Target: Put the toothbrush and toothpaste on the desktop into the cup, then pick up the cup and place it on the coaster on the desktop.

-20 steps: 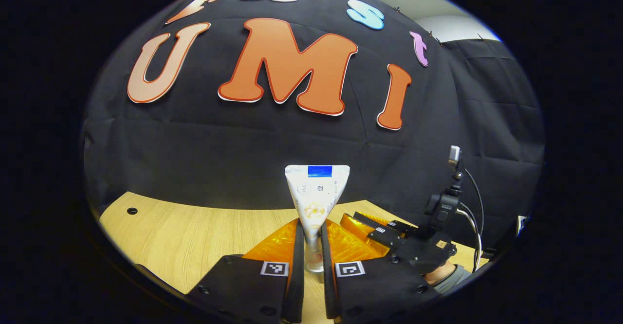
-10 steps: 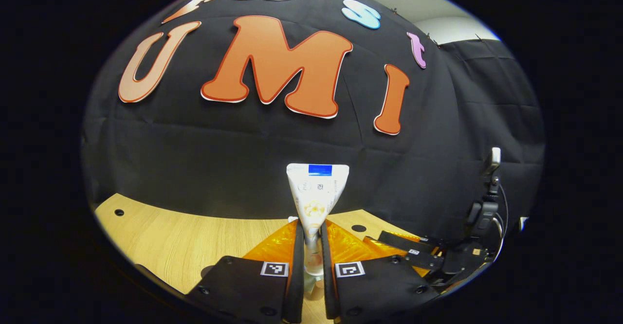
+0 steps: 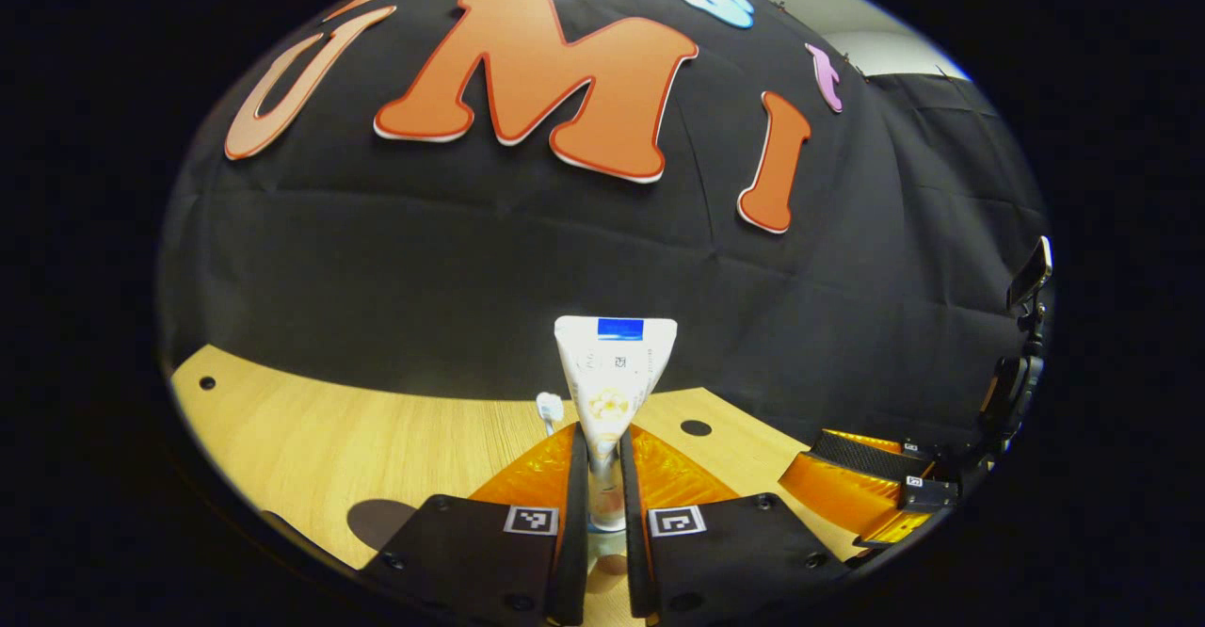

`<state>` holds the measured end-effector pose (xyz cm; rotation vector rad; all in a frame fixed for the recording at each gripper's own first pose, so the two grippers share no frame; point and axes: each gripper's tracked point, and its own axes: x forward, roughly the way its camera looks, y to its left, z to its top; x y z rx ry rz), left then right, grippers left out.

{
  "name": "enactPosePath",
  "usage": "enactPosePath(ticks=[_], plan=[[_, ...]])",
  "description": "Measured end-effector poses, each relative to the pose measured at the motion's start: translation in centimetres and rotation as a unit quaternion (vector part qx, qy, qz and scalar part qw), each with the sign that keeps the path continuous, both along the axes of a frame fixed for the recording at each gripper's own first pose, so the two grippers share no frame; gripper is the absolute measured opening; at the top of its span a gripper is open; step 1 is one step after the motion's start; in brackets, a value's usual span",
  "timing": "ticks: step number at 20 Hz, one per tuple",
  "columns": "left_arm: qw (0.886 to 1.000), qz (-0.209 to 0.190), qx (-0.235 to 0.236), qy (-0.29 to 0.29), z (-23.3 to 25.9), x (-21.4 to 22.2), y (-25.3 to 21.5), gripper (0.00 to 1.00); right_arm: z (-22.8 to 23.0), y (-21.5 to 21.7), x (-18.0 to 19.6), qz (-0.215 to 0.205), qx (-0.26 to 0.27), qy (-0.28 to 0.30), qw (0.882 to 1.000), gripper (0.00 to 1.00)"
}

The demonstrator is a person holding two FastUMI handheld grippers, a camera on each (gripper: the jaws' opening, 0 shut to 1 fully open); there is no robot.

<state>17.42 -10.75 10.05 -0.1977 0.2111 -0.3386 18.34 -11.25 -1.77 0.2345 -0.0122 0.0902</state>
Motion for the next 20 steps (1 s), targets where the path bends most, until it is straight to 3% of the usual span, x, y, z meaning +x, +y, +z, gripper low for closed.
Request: enactPosePath(ticks=[10, 13, 19, 20], plan=[[0.997, -0.013, 0.048, 0.062, -4.8, -0.9, -0.8, 0.21, -0.4, -0.1, -1.6, -0.015, -0.002, 0.026, 1.000, 0.77], [0.997, -0.009, 0.037, 0.063, -4.4, -1.3, -0.1, 0.23, 0.2, 0.2, -2.2, -0.017, -0.002, 0.026, 1.000, 0.77], [0.998, 0.010, 0.026, 0.052, -2.4, -2.8, 2.6, 0.47, 0.8, 1.3, -3.0, -0.021, 0.008, 0.044, 0.999, 0.77], [0.999, 0.015, 0.020, 0.048, -2.1, -3.0, 3.2, 0.55, 0.7, 1.6, -3.2, -0.021, 0.007, 0.055, 0.998, 0.77]])
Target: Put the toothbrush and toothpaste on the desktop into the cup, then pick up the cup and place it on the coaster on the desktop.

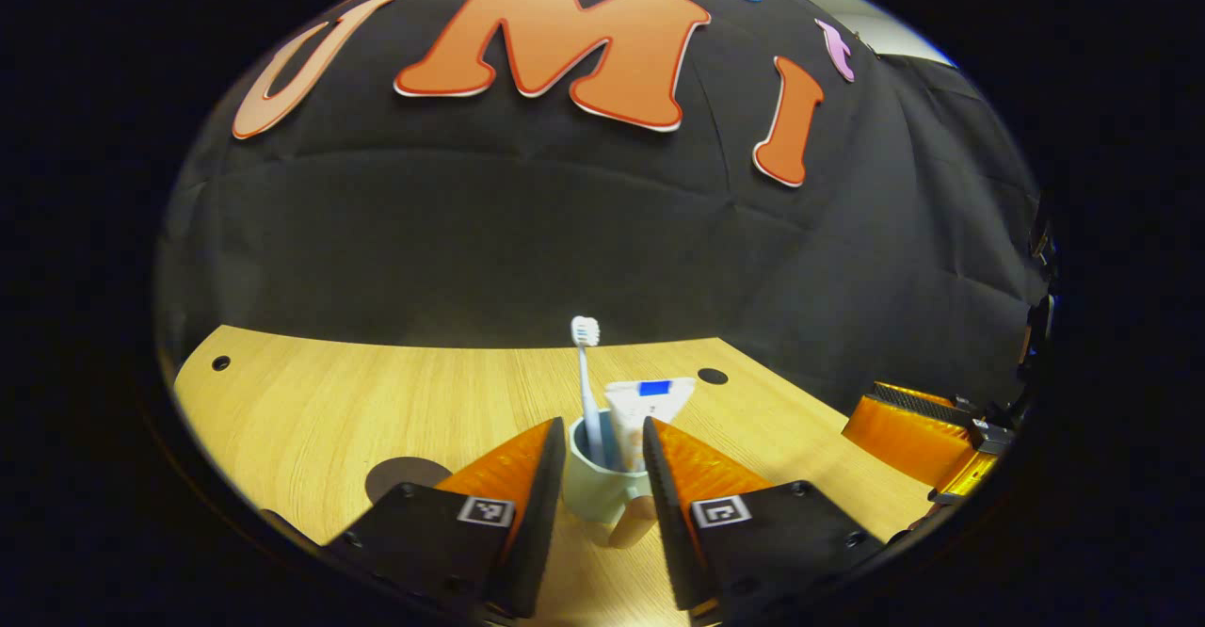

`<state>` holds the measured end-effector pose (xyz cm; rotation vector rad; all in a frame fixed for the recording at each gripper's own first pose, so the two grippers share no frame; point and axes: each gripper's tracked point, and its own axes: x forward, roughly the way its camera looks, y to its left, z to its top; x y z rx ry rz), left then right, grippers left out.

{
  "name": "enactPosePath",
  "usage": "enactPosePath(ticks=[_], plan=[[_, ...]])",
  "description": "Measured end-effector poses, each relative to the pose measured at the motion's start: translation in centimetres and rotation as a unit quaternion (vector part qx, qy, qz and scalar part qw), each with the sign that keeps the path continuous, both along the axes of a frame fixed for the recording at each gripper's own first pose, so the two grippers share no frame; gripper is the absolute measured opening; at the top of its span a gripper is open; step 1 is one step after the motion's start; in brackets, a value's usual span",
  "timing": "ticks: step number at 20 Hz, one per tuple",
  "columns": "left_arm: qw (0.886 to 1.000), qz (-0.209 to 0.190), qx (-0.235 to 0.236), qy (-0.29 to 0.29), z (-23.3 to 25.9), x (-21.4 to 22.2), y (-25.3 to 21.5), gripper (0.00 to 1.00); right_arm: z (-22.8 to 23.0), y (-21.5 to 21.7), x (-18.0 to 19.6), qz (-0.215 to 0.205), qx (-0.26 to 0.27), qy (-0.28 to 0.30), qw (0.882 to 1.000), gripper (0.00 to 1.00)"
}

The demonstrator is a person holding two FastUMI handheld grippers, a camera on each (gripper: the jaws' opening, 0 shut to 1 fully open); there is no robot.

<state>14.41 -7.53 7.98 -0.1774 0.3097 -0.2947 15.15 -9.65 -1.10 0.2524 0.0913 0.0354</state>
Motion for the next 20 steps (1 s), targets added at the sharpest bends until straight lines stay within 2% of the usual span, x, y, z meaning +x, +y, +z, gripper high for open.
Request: enactPosePath(ticks=[2, 3, 4, 6, 9, 10, 12, 16, 20], plan=[[1.000, 0.012, -0.001, -0.005, 0.6, -0.7, 1.5, 0.68, -0.2, 0.9, -0.2, 0.005, -0.003, 0.020, 1.000, 0.77], [1.000, 0.014, 0.003, -0.004, 0.7, -1.2, 2.1, 0.69, -0.3, 1.3, -0.2, 0.008, -0.002, 0.028, 1.000, 0.77], [1.000, 0.015, 0.008, -0.003, 0.7, -1.6, 2.7, 0.77, -0.4, 1.8, -0.2, 0.012, -0.001, 0.037, 0.999, 0.77], [0.999, 0.028, 0.033, -0.009, 1.0, -2.3, 4.6, 0.86, -0.5, 3.0, -0.1, 0.022, 0.003, 0.051, 0.998, 0.77], [0.995, 0.049, 0.084, -0.035, 1.3, -3.4, 7.4, 0.86, -0.9, 4.6, 0.3, 0.037, 0.005, 0.075, 0.996, 0.77], [0.994, 0.052, 0.090, -0.041, 1.4, -3.9, 8.2, 0.89, -1.2, 5.0, 0.5, 0.041, 0.005, 0.085, 0.996, 0.77], [0.994, 0.058, 0.086, -0.041, 1.2, -5.2, 9.8, 0.98, -1.8, 5.9, 1.2, 0.045, 0.006, 0.108, 0.993, 0.77], [0.991, 0.090, 0.083, -0.054, 0.4, -7.5, 14.3, 0.98, -3.3, 7.3, 2.2, 0.052, 0.001, 0.150, 0.987, 0.77], [0.983, 0.109, 0.098, -0.107, 1.3, -8.8, 17.9, 0.98, -5.7, 9.3, 3.6, 0.070, -0.002, 0.215, 0.974, 0.77]])
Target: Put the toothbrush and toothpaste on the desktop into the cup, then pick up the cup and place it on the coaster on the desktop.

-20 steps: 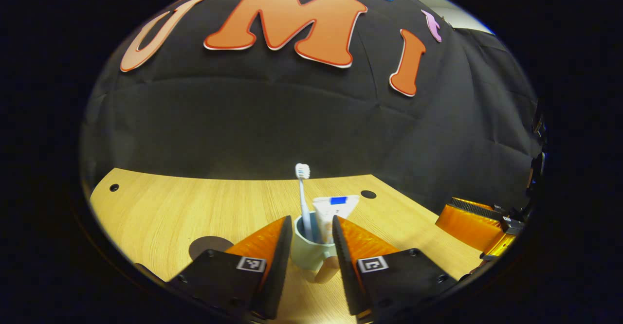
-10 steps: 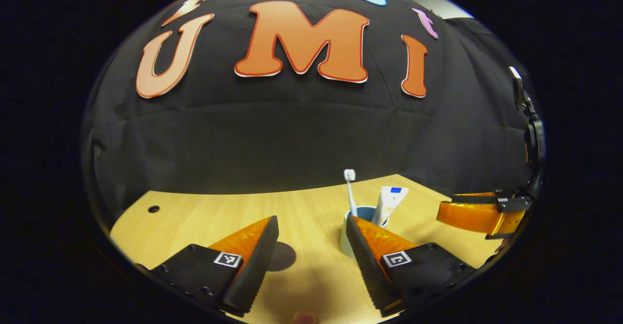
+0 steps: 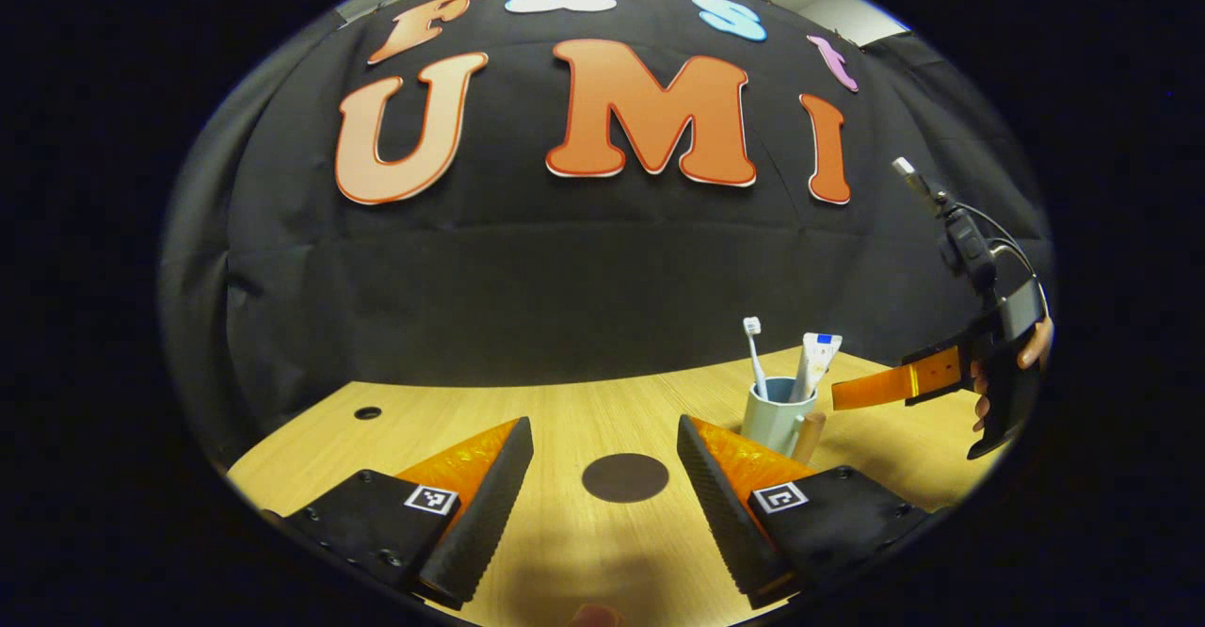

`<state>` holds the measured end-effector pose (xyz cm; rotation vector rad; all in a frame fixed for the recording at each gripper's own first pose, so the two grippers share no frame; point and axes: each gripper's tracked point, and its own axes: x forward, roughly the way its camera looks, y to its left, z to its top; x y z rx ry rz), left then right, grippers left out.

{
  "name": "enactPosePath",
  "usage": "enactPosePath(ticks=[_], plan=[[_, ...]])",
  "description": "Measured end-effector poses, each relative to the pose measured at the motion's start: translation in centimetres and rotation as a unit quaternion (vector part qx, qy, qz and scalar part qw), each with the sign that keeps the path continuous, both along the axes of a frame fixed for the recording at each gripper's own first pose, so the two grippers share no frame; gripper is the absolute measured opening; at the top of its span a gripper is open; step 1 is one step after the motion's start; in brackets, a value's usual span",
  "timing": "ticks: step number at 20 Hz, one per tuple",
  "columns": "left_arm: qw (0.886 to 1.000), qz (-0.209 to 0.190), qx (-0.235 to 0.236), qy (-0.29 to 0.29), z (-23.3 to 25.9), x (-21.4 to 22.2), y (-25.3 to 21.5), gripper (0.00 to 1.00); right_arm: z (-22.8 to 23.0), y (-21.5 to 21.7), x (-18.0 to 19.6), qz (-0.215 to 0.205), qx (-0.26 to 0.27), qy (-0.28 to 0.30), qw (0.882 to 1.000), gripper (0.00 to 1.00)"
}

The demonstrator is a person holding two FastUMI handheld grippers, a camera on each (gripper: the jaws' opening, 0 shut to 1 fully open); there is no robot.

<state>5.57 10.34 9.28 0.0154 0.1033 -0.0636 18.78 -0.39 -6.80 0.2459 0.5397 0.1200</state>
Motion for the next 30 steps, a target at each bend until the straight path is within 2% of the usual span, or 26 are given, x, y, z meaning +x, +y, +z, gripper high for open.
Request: enactPosePath(ticks=[6, 7, 9, 11, 13, 14, 15, 16, 17, 18, 20, 23, 25, 26, 27, 29, 30], plan=[[0.998, 0.009, -0.021, -0.061, 2.2, -1.2, 2.4, 0.98, -2.0, 1.2, 1.1, 0.004, -0.020, 0.090, 0.996, 0.77], [0.998, 0.009, -0.025, -0.058, 1.9, -1.2, 2.5, 0.96, -2.3, 1.5, 1.5, 0.007, -0.020, 0.102, 0.995, 0.77], [0.998, 0.016, -0.041, -0.043, 0.5, -1.2, 3.2, 0.99, -3.1, 2.3, 2.1, 0.019, -0.014, 0.132, 0.991, 0.77], [0.998, 0.020, -0.051, -0.031, -0.5, -1.3, 4.1, 0.98, -4.0, 2.6, 2.7, 0.013, -0.008, 0.165, 0.986, 0.77], [0.998, 0.032, -0.046, -0.036, -0.4, -1.5, 5.3, 0.98, -4.8, 2.5, 3.3, -0.002, -0.010, 0.192, 0.981, 0.72], [0.997, 0.036, -0.047, -0.040, -0.1, -1.5, 5.5, 0.98, -5.2, 2.3, 3.6, -0.007, -0.020, 0.198, 0.980, 0.62], [0.997, 0.038, -0.049, -0.043, 0.1, -1.6, 5.6, 0.98, -5.4, 2.1, 3.6, -0.013, -0.033, 0.202, 0.979, 0.61], [0.997, 0.037, -0.052, -0.046, 0.1, -1.7, 5.6, 0.98, -5.6, 1.9, 3.7, -0.017, -0.048, 0.208, 0.977, 0.68], [0.997, 0.037, -0.054, -0.047, 0.2, -1.8, 5.6, 0.98, -6.0, 1.8, 4.0, -0.019, -0.064, 0.212, 0.975, 0.58], [0.996, 0.038, -0.057, -0.048, 0.2, -1.8, 5.7, 0.97, -6.4, 2.0, 4.2, -0.018, -0.077, 0.216, 0.973, 0.66], [0.996, 0.037, -0.063, -0.052, 0.4, -1.8, 5.6, 0.96, -7.0, 1.8, 4.4, -0.019, -0.087, 0.221, 0.971, 0.66], [0.996, 0.041, -0.065, -0.054, 0.3, -2.0, 5.8, 0.96, -7.5, 1.6, 4.8, -0.024, -0.076, 0.223, 0.971, 0.66], [0.996, 0.045, -0.064, -0.051, 0.0, -2.2, 6.0, 0.97, -7.2, 1.4, 4.5, -0.023, -0.082, 0.226, 0.970, 0.61], [0.996, 0.047, -0.064, -0.049, 0.0, -1.9, 6.2, 0.97, -7.6, 1.3, 4.4, -0.023, -0.090, 0.227, 0.969, 0.54], [0.996, 0.048, -0.065, -0.050, 0.0, -1.6, 6.4, 0.97, -7.5, 1.2, 4.3, -0.021, -0.093, 0.230, 0.968, 0.55], [0.995, 0.050, -0.065, -0.050, 0.3, -1.3, 6.6, 0.97, -7.0, 1.1, 4.3, -0.023, -0.095, 0.227, 0.969, 0.28], [0.995, 0.050, -0.066, -0.050, 0.1, -1.4, 6.7, 0.97, -7.3, 1.1, 4.4, -0.022, -0.097, 0.227, 0.969, 0.22]])
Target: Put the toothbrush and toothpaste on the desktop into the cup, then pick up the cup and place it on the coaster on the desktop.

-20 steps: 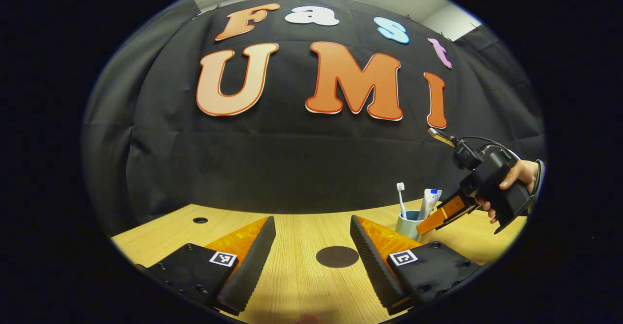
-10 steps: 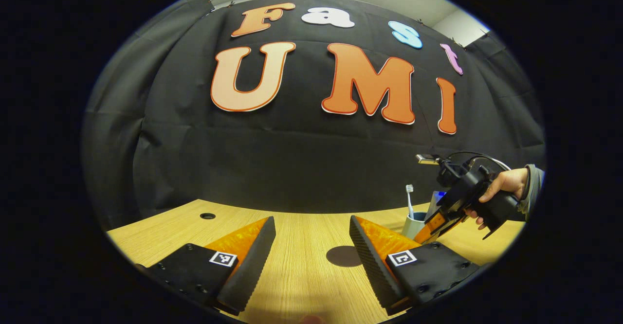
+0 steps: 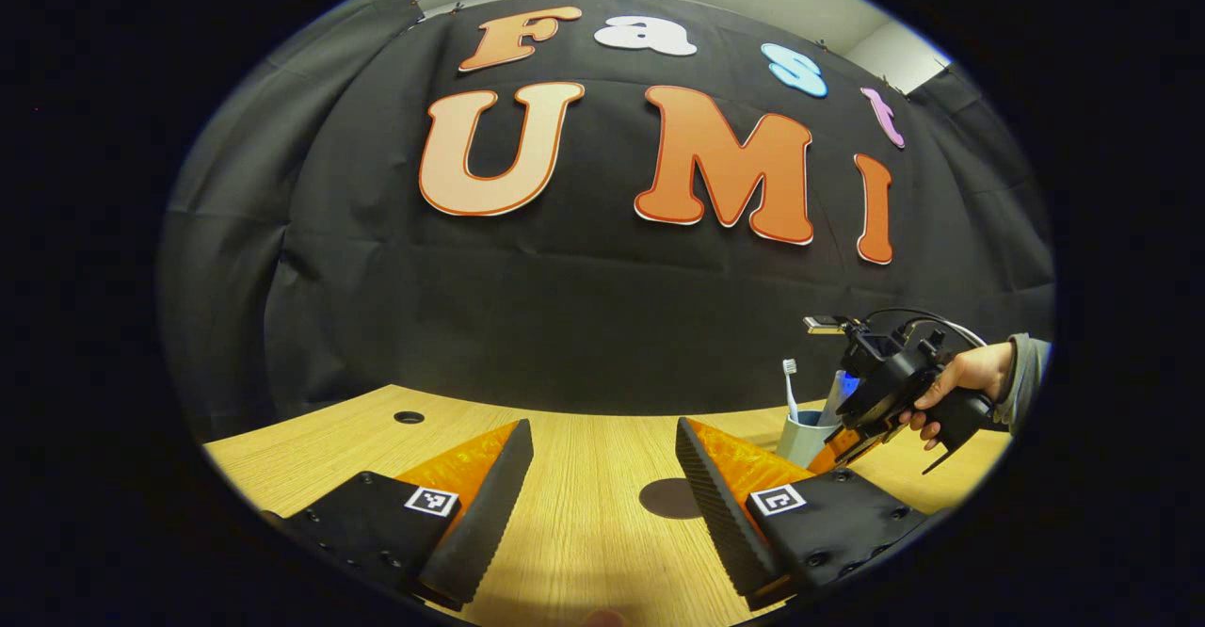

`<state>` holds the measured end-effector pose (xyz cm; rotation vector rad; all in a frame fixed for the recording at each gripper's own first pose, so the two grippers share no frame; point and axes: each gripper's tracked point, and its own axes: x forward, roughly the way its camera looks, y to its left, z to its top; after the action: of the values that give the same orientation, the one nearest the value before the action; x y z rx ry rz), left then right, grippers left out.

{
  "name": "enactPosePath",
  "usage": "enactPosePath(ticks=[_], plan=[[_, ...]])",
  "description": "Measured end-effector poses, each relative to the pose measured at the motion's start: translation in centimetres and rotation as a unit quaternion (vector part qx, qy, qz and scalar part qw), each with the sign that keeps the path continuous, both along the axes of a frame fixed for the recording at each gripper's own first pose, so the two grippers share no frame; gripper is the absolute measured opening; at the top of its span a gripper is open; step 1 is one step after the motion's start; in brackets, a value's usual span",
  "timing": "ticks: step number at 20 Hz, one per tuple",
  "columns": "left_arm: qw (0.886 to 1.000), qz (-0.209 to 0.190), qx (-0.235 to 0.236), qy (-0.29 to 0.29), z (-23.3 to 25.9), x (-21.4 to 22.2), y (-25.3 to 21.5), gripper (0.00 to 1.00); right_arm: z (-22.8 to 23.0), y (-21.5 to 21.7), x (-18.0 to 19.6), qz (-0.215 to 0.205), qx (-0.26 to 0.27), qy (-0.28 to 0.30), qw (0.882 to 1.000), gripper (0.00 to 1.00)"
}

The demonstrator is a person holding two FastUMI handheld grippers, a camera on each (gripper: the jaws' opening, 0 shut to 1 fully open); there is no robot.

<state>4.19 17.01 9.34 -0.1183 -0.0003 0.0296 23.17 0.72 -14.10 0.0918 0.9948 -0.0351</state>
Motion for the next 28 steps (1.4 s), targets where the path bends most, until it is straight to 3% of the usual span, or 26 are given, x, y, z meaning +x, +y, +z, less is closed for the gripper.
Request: enactPosePath(ticks=[1, 3, 5, 13, 19, 28], plan=[[1.000, 0.001, -0.001, 0.001, 0.1, -0.1, 0.0, 0.97, -0.1, 0.0, 0.2, 0.002, -0.002, -0.002, 1.000, 0.27], [1.000, -0.001, -0.003, 0.003, -0.1, 0.0, 0.0, 0.97, -0.1, 0.1, 0.3, 0.017, -0.007, -0.014, 1.000, 0.20], [1.000, -0.001, -0.006, 0.008, -0.5, 0.3, 0.0, 0.96, 0.0, -0.1, 0.4, 0.027, -0.018, -0.023, 0.999, 0.25], [1.000, 0.015, -0.010, 0.011, -0.9, 0.4, 0.9, 0.97, 0.8, 0.4, 1.0, 0.050, -0.002, -0.039, 0.998, 0.23], [1.000, 0.020, -0.012, 0.009, -1.1, 0.4, 1.2, 0.97, 1.0, 0.7, 1.9, 0.101, -0.008, -0.065, 0.993, 0.22], [0.999, 0.028, -0.012, 0.016, -1.7, 0.6, 1.8, 0.97, 0.7, 1.0, 2.2, 0.156, 0.001, -0.059, 0.986, 0.23]])
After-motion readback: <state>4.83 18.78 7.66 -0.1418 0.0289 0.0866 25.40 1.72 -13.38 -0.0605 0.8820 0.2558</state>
